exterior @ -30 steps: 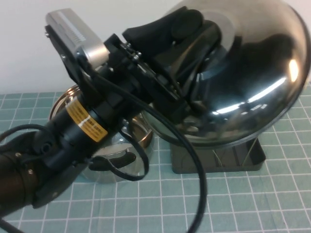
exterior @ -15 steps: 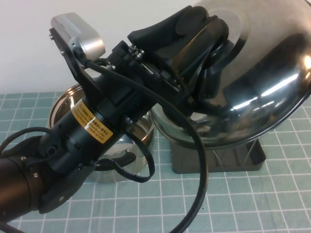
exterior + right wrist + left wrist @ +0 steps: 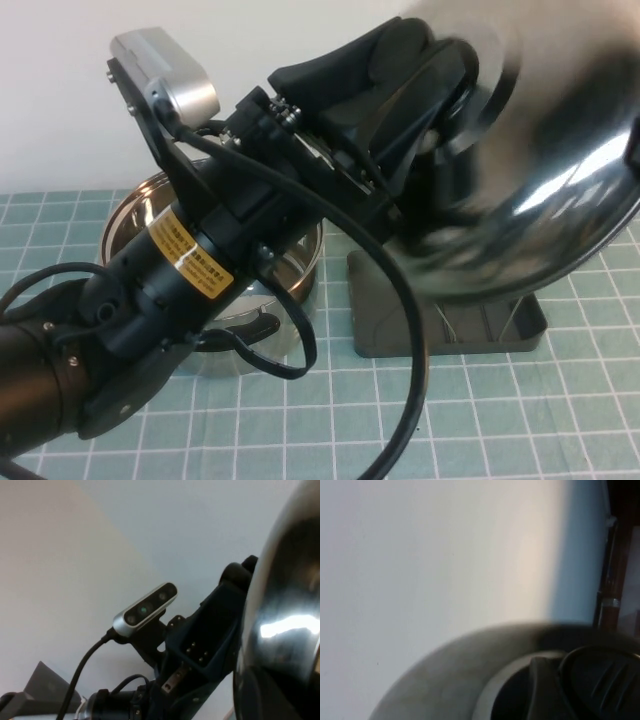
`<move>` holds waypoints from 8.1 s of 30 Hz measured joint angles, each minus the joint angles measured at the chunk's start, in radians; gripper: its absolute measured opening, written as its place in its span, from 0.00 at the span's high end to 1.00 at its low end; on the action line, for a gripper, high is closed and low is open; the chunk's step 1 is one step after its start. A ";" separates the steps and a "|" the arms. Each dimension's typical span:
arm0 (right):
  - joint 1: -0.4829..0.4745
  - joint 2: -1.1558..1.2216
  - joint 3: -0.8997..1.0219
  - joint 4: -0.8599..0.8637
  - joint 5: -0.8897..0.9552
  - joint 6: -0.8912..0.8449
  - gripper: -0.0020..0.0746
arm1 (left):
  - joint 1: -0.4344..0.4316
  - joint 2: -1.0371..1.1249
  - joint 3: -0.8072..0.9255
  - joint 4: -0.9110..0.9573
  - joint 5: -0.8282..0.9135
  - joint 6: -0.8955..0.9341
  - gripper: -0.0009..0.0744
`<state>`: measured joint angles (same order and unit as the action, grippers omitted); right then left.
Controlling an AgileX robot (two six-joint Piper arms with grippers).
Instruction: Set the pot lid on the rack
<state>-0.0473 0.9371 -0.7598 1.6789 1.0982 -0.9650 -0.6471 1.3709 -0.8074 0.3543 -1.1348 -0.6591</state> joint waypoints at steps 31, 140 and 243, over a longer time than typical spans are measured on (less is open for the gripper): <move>0.006 0.004 -0.033 -0.024 -0.014 -0.087 0.94 | 0.023 -0.002 -0.002 -0.150 0.012 0.089 0.26; 0.089 -0.360 0.101 -1.694 -0.358 0.274 0.97 | 0.207 -1.302 0.383 0.060 1.594 0.151 0.99; 0.089 -0.612 0.389 -1.482 -0.483 0.292 0.98 | 0.597 -1.384 0.824 -0.368 1.454 0.436 0.99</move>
<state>0.0418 0.3256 -0.3705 0.1971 0.6150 -0.6729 -0.0501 -0.0133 0.0167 -0.0141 0.3194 -0.2232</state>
